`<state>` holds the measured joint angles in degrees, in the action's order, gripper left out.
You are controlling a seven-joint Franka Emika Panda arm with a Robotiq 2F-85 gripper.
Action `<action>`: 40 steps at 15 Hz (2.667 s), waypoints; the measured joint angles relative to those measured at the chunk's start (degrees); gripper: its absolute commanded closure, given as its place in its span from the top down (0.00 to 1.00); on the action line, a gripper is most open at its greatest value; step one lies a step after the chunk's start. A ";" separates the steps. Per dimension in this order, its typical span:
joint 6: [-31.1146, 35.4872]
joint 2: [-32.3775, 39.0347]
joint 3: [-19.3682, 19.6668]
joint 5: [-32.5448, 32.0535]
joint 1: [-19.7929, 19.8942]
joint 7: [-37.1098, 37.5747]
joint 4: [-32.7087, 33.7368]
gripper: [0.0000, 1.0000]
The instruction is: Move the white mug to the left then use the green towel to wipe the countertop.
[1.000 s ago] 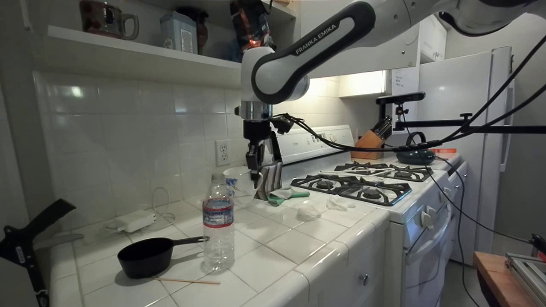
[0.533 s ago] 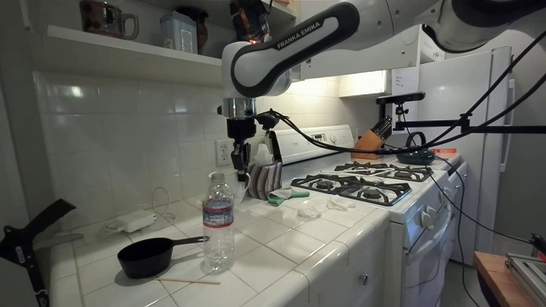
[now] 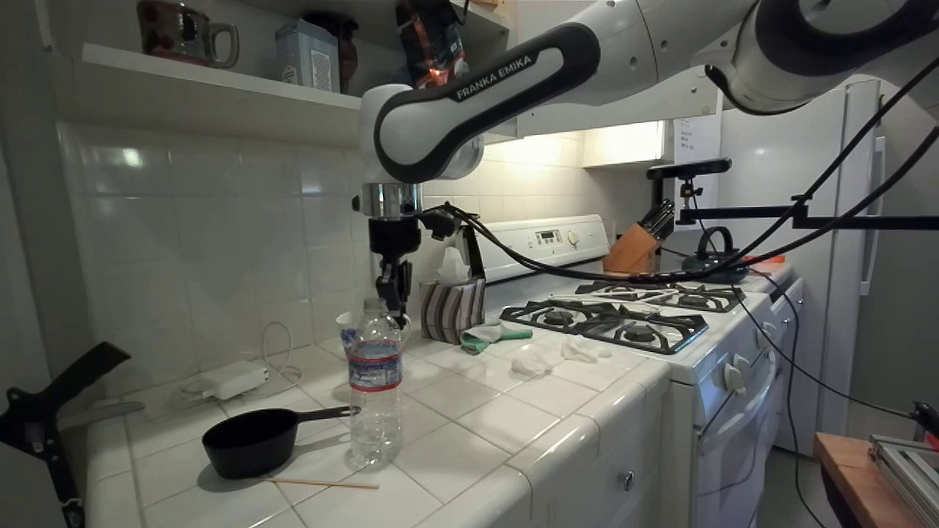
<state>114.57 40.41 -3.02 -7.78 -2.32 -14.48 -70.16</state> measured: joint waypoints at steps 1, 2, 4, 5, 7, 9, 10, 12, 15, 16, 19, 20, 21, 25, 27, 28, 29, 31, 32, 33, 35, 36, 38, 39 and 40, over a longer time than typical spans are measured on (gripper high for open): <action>0.00 0.00 0.01 0.00 0.11 0.00 0.02 0.17; 0.00 0.00 0.01 0.00 0.16 0.00 0.04 0.17; 0.00 0.00 0.01 0.00 0.16 0.00 0.06 0.04; 0.00 0.00 0.04 0.00 0.14 0.00 -0.01 0.04; -0.01 0.18 0.18 -0.05 -0.07 0.06 -0.14 0.04; 0.00 0.47 0.20 -0.08 -0.63 0.09 -0.09 0.04; 0.00 0.60 0.21 -0.08 -1.06 0.18 -0.03 0.04; 0.09 0.84 0.21 -0.20 -2.13 0.26 0.18 0.04; 0.09 1.41 0.23 -0.88 -4.16 0.27 1.08 0.04; 0.09 1.70 0.24 -1.08 -4.76 0.28 1.54 0.04; 0.09 2.91 0.33 -1.95 -6.01 0.30 3.04 0.04; 0.09 3.39 0.44 -2.31 -6.29 0.30 3.52 0.04; 0.09 3.89 0.50 -2.58 -6.46 0.30 4.11 0.04; 0.44 5.82 0.64 -2.84 -6.65 0.30 6.33 0.04; 1.18 6.53 0.68 -2.84 -6.61 0.30 7.15 0.04; 1.65 6.95 0.68 -2.83 -6.57 0.30 7.62 0.04; 2.13 7.32 0.68 -2.82 -6.54 0.30 7.91 0.04; 2.77 8.00 0.67 -2.79 -6.50 0.30 8.42 0.04; 2.93 8.36 0.65 -2.77 -6.50 0.30 8.79 0.04; 3.18 8.73 0.60 -2.74 -6.48 0.30 9.10 0.04; 3.98 9.19 0.45 -2.67 -6.41 0.30 9.47 0.04; 4.39 9.39 0.38 -2.61 -6.38 0.30 9.62 0.04; 5.30 9.78 0.18 -2.49 -6.30 0.31 9.93 0.04; 5.64 9.97 0.07 -2.44 -6.25 0.31 10.14 0.04; 5.91 10.19 -0.04 -2.33 -6.19 0.31 10.39 0.04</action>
<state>120.48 50.60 -3.06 -10.11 -8.51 -14.17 -59.77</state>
